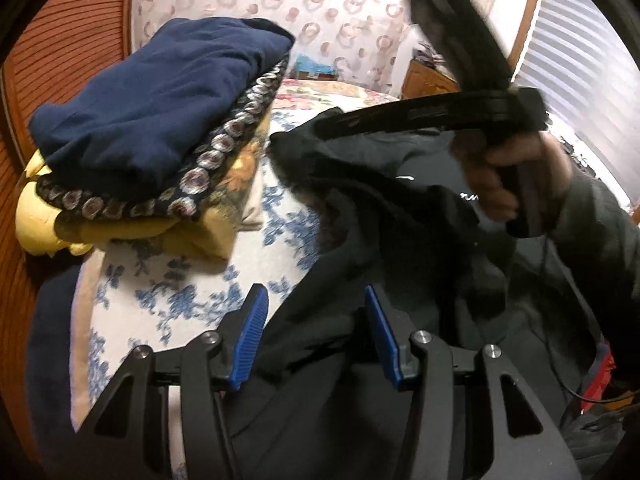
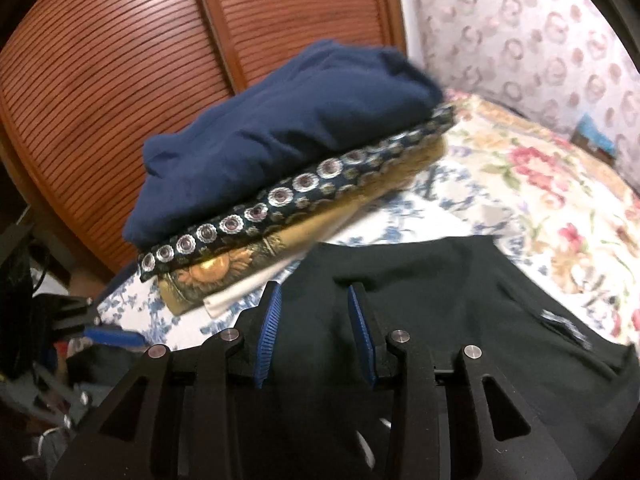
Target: Fold small clothes
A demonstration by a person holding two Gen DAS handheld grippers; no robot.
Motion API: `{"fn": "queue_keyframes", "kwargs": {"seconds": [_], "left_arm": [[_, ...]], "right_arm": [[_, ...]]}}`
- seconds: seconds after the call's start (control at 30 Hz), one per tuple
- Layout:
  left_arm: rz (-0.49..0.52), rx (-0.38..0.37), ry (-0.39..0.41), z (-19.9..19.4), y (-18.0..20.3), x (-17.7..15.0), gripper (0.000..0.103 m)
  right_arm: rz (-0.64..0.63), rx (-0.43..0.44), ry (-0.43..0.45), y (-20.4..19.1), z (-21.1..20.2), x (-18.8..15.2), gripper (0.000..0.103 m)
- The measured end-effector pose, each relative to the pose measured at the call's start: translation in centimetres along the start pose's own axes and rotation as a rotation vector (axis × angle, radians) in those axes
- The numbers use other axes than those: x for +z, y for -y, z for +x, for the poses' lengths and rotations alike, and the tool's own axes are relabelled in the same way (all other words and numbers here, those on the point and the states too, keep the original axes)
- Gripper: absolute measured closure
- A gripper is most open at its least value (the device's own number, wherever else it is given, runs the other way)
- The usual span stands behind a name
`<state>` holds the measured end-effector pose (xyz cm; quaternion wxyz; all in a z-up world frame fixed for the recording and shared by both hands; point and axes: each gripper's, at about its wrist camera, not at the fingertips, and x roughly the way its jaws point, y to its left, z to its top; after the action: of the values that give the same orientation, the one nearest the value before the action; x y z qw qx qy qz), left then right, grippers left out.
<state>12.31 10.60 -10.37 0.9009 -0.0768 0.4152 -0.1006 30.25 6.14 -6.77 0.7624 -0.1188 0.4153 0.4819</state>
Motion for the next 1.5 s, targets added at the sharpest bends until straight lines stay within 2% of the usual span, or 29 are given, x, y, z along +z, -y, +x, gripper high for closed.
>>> {"fn": "queue_keyframes", "kwargs": {"seconds": [0.07,0.17,0.2,0.23,0.27,0.33,0.4,0.5,0.57,0.63,0.8,0.87,0.93,1.07,1.13,1.2,1.23,1.3,1.5], "left_arm": [[0.000,-0.029,-0.006,0.4,0.3,0.4,0.054],[0.000,-0.058,-0.031,1.6,0.3,0.7,0.060],[0.002,-0.067,-0.038,1.9,0.5,0.7,0.065],[0.004,-0.074,-0.045,2.2,0.5,0.8,0.071],[0.005,-0.078,-0.051,2.4,0.6,1.1,0.076],[0.007,-0.087,-0.051,2.4,0.6,1.3,0.094],[-0.017,-0.078,-0.018,1.8,0.2,1.6,0.095],[-0.074,0.002,0.066,0.0,-1.2,2.2,0.097],[-0.081,0.012,0.067,-0.2,-1.5,2.3,0.097],[-0.080,0.050,0.062,0.0,-1.6,2.3,0.096],[-0.074,0.095,0.031,0.7,-1.6,1.5,0.091],[-0.075,0.112,0.023,0.5,-1.6,1.1,0.087],[-0.076,0.120,0.024,0.4,-1.9,1.0,0.082],[-0.064,0.121,0.040,-0.6,-2.0,1.0,0.073],[-0.045,0.114,0.051,-1.1,-1.9,1.1,0.064],[-0.030,0.110,0.065,-1.4,-1.6,1.2,0.059],[-0.028,0.114,0.068,-1.4,-1.5,1.4,0.053],[-0.021,0.113,0.079,-1.5,-1.2,1.6,0.047],[-0.010,0.088,0.060,-0.8,-0.3,1.7,0.046]], "right_arm": [[0.010,0.014,-0.031,0.1,1.2,0.2,0.069],[0.027,0.025,-0.077,0.7,2.7,0.3,0.069],[0.035,0.041,-0.082,1.0,2.9,0.3,0.078],[0.044,0.071,-0.086,1.2,2.9,0.4,0.091],[0.049,0.093,-0.083,1.4,2.7,0.4,0.095],[0.039,0.103,-0.046,1.3,1.8,0.6,0.101],[0.039,0.075,0.011,1.3,0.8,0.9,0.102],[0.047,0.014,0.135,1.5,-1.4,1.3,0.103],[0.052,-0.068,0.177,1.7,-2.1,1.6,0.103],[0.061,-0.141,0.183,1.9,-2.1,1.8,0.102],[0.049,-0.275,0.090,2.4,-0.5,1.6,0.102],[0.057,-0.325,0.074,2.8,-0.3,1.4,0.097],[0.083,-0.345,0.071,3.7,-0.8,1.1,0.085],[0.116,-0.281,0.084,4.8,-3.1,0.2,0.078],[0.085,-0.256,0.071,4.2,-4.3,-1.1,0.077],[0.065,-0.243,0.049,3.5,-5.2,-2.8,0.077],[0.065,-0.227,0.037,3.5,-5.4,-3.6,0.077],[0.077,-0.197,0.015,3.2,-6.2,-5.2,0.077],[0.085,-0.156,-0.055,2.0,-6.7,-9.1,0.077]]}}
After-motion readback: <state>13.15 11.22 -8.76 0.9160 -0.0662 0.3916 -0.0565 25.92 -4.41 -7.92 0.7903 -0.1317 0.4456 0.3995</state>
